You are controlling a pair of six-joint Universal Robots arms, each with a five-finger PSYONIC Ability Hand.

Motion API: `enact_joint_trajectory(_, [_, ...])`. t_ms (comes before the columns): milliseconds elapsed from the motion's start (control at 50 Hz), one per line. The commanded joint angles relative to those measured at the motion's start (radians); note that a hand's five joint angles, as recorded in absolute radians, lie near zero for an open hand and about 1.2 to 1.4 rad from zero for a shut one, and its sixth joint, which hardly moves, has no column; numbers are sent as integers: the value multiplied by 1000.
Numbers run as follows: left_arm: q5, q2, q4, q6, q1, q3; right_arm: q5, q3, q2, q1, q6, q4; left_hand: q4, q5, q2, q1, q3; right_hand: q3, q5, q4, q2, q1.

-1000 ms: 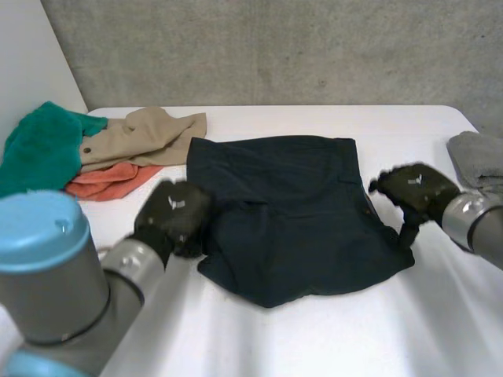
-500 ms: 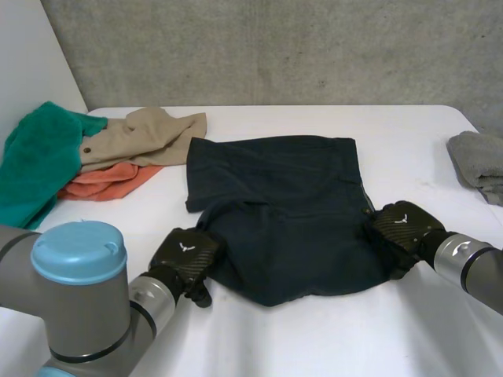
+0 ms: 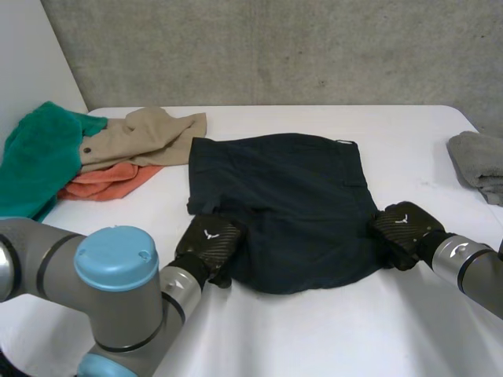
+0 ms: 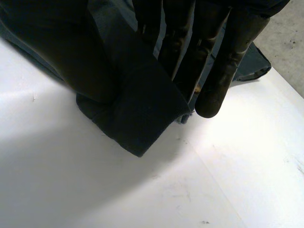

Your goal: Fold the laundry.

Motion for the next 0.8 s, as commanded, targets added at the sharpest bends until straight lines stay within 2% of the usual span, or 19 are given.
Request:
enact_joint_trajectory(20, [2, -55, 22, 72, -10, 36, 8, 3, -2, -1, 6, 0, 245, 245, 238, 224, 230, 224, 255, 210, 237, 476])
enact_joint_trajectory(120, [-3, -49, 29, 80, -13, 52, 27, 4, -8, 2, 6, 3, 892, 893, 886, 871, 878, 224, 255, 210, 237, 476])
enact_joint_trajectory(180, [-12, -21, 19, 81, -15, 49, 44, 4, -28, 2, 6, 11, 894, 894, 887, 872, 879, 224, 255, 210, 237, 476])
enact_joint_trajectory(260, [-58, 145, -30, 98, -16, 23, 83, 1, -133, 5, -8, 44, 894, 894, 887, 872, 879, 224, 255, 210, 237, 476])
enact_joint_trajectory(340, [-90, 338, -214, 191, -16, -34, 120, -20, -256, 11, -31, 211, 894, 894, 887, 872, 879, 224, 255, 210, 237, 476])
enact_joint_trajectory(400, [-92, 404, -315, 232, -16, -56, 121, -24, -362, 17, -78, 354, 894, 894, 887, 872, 879, 224, 255, 210, 237, 476])
enact_joint_trajectory(420, [-92, 437, -401, 256, -15, -76, 121, -22, -377, 17, -92, 380, 894, 894, 887, 872, 879, 224, 255, 210, 237, 476])
enact_joint_trajectory(480, [-92, 468, -551, 273, -19, -106, 124, -8, -417, 20, -166, 481, 894, 894, 887, 872, 879, 224, 255, 210, 237, 476])
enact_joint_trajectory(600, [-94, 487, -718, 270, -71, -140, 144, 12, -446, 42, -290, 632, 894, 894, 887, 872, 879, 224, 255, 210, 237, 476])
enact_joint_trajectory(680, [-89, 469, -687, 270, -78, -114, 164, -2, -425, 46, -336, 657, 894, 894, 887, 872, 879, 224, 255, 210, 237, 476])
enact_joint_trajectory(800, [-93, 318, -451, 288, -44, 5, 207, -108, -229, 143, -263, 533, 894, 894, 887, 872, 879, 224, 255, 210, 237, 476])
